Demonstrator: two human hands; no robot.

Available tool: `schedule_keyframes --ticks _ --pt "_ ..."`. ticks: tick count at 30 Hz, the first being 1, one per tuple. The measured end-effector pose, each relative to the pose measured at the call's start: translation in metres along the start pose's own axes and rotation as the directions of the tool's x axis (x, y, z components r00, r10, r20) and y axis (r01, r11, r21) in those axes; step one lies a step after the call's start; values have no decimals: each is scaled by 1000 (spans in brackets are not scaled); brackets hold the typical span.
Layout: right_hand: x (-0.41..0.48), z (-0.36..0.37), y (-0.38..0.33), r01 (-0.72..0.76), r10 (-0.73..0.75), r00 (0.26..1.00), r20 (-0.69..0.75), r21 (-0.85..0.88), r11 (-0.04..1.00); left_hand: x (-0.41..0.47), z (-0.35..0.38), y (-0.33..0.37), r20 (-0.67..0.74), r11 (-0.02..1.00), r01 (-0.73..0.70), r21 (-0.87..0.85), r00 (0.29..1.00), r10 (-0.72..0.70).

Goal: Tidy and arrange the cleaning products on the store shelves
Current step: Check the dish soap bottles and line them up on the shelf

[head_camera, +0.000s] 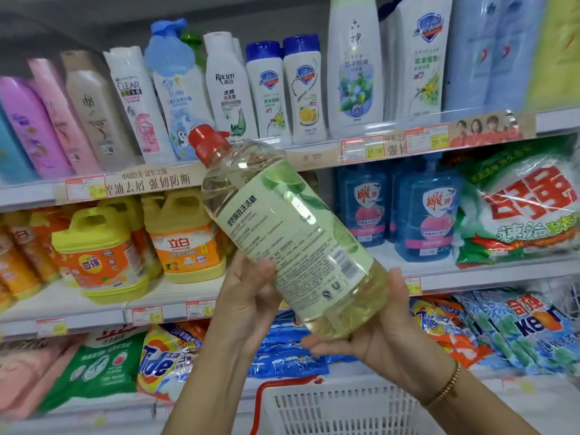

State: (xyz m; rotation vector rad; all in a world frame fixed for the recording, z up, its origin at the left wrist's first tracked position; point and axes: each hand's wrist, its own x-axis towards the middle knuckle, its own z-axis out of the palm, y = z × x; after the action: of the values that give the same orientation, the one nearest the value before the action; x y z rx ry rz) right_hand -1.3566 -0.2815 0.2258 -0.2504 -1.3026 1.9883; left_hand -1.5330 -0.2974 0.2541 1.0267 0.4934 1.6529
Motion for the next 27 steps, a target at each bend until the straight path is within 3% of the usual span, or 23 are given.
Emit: schedule_keyframes --ticks 2,4,5,7,9,11,13,15,17,20,22,24,27 --pt "2 3 -6 60 -61 990 -125 -10 998 2 4 -1 -62 999 -27 -30 998 25" --pt "4 2 -16 178 -248 930 -271 -257 950 4 7 -3 -142 998 -54 12 988 56" --pt "2 2 -19 197 -365 883 -295 -473 859 5 7 -4 -175 996 -70 53 981 78" --pt "-1 2 -18 187 -562 811 -164 -837 514 5 11 -7 -212 990 -95 109 970 116" --pt "1 3 -7 101 -624 780 -41 -976 191 4 17 -12 -226 986 -110 122 965 135" --pt "4 2 4 14 -654 757 -16 -999 41 3 23 -19 -233 984 -109 144 962 141" --pt "6 -4 5 -36 -677 736 -23 -999 -6 2 25 -24 -233 981 -87 175 964 127" --pt "4 -11 1 -47 -665 744 -64 -998 43 3 24 -25 -197 978 -43 203 977 84" --pt "1 -13 -5 -4 -599 791 -126 -980 200 5 19 -21 -124 976 -10 216 992 38" --pt "-3 -18 -15 145 -379 908 -176 -719 680 10 9 -11 17 977 40 209 999 -44" --pt "-4 -21 -16 118 -213 963 -167 -450 885 13 4 -8 35 976 89 199 995 -98" --pt "-5 -25 -10 38 -76 983 -166 -222 974 12 1 -7 10 973 136 186 990 -140" --pt "-7 -30 -5 -41 35 993 -116 -53 998 11 -8 -4 -25 972 192 136 981 -191"
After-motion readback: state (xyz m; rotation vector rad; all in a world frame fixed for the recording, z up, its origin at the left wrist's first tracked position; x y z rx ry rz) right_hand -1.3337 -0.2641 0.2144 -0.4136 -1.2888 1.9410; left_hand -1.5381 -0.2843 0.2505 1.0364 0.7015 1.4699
